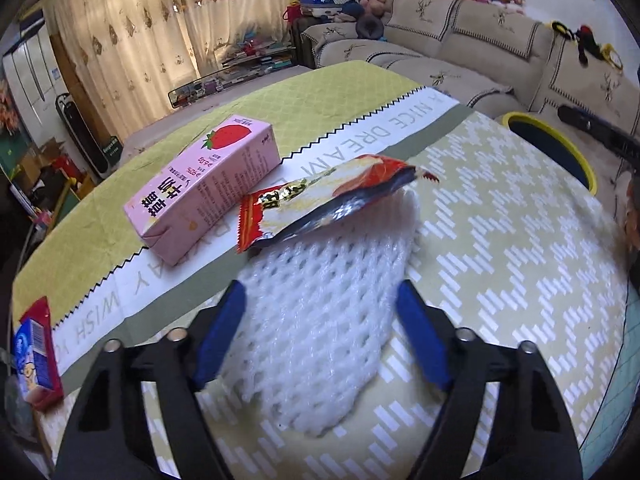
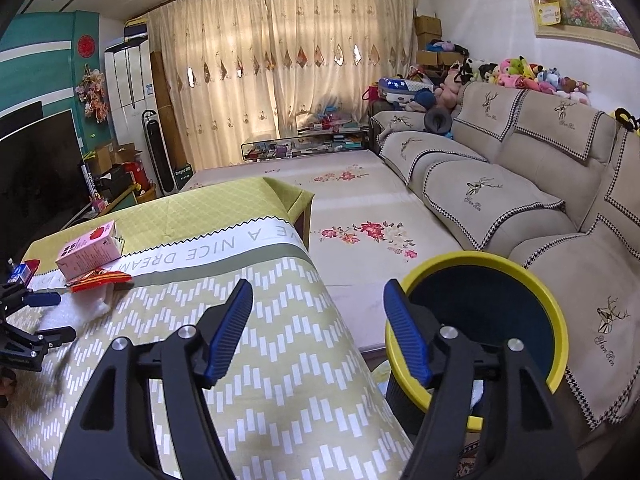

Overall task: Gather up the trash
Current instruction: 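Grasp the white foam net with the left gripper, then carry the foam net over the bin and open the left gripper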

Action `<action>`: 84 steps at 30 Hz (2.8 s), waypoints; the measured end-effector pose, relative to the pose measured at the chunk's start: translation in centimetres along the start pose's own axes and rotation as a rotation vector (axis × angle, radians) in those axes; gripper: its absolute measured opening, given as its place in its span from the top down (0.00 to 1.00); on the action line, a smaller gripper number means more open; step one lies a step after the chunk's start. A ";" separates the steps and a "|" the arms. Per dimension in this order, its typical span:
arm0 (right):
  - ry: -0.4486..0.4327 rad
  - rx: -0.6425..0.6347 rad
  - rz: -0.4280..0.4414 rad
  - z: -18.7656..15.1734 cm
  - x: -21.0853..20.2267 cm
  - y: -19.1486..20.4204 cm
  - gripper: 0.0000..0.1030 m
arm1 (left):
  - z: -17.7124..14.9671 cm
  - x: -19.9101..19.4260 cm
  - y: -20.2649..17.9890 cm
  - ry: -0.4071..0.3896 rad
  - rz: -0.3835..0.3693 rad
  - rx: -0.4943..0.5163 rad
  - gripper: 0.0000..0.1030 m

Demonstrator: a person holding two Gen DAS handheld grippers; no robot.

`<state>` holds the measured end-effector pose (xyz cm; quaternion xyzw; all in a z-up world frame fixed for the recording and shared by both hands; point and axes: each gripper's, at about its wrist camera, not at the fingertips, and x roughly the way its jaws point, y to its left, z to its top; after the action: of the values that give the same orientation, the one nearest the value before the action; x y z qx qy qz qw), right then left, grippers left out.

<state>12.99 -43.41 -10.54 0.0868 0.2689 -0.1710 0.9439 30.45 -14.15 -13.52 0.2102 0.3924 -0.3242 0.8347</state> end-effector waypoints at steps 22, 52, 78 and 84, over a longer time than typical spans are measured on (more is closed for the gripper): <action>0.001 0.020 0.013 0.2 0.1 -0.2 0.33 | -2.2 -7.9 -6.3 0.056 -0.204 0.006 0.89; -0.059 0.023 0.009 1.0 -1.9 -1.7 0.32 | 3.5 -14.7 -6.9 -0.070 -0.174 -0.061 0.89; 0.004 0.192 -0.278 -1.8 -6.6 -20.4 0.28 | 21.9 7.4 -34.9 0.096 -0.333 0.223 0.54; 0.022 0.191 -0.278 -2.1 -6.5 -20.1 0.28 | 22.2 6.6 -33.5 0.039 -0.331 0.142 0.26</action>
<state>-0.65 -59.73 -10.31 0.1401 0.2711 -0.3236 0.8957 21.47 -53.56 -8.61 0.2076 0.4141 -0.4800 0.7450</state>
